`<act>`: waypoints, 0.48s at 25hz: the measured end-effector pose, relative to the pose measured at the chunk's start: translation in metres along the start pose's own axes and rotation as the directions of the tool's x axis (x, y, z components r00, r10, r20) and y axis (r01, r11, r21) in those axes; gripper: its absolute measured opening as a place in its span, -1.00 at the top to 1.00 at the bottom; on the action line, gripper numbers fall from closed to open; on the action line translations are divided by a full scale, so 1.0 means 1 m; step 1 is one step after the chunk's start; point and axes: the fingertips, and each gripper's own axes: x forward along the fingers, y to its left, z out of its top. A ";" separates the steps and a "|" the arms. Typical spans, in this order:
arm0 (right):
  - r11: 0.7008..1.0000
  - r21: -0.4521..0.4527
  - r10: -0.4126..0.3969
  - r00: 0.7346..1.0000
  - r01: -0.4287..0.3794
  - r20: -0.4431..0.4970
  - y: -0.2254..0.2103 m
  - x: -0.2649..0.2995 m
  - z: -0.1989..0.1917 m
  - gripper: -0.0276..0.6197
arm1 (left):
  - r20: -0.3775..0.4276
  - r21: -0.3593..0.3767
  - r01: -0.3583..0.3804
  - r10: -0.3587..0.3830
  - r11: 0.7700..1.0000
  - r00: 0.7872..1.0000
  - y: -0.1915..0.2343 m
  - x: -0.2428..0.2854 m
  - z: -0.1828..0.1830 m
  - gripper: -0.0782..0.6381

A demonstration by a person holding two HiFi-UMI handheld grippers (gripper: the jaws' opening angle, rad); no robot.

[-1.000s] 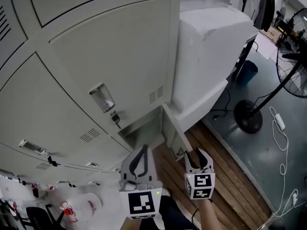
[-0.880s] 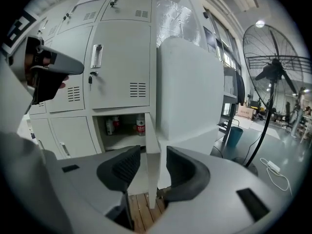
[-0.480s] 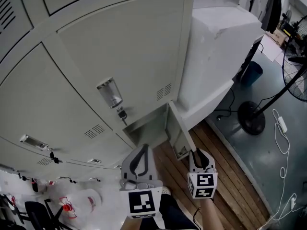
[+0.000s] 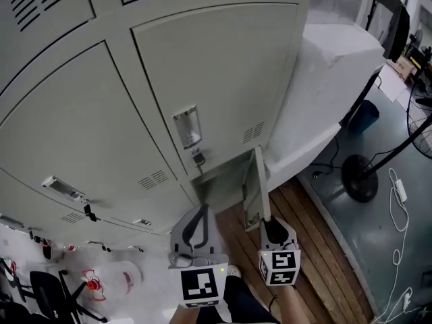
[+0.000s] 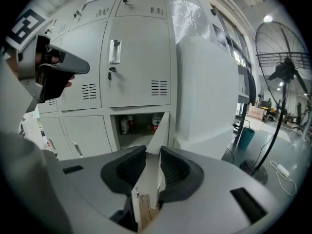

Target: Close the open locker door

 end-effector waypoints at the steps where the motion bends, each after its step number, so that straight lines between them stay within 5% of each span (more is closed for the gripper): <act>1: 1.000 -0.005 0.012 1.000 -0.012 0.000 0.006 0.002 0.001 0.59 | 0.003 0.000 -0.008 0.008 1.000 1.000 0.005 -0.002 0.000 0.78; 12: 0.988 -0.083 0.131 0.991 -0.131 -0.002 0.070 0.030 0.018 0.49 | -0.003 -0.020 -0.141 0.141 0.990 0.990 0.062 -0.029 -0.005 0.78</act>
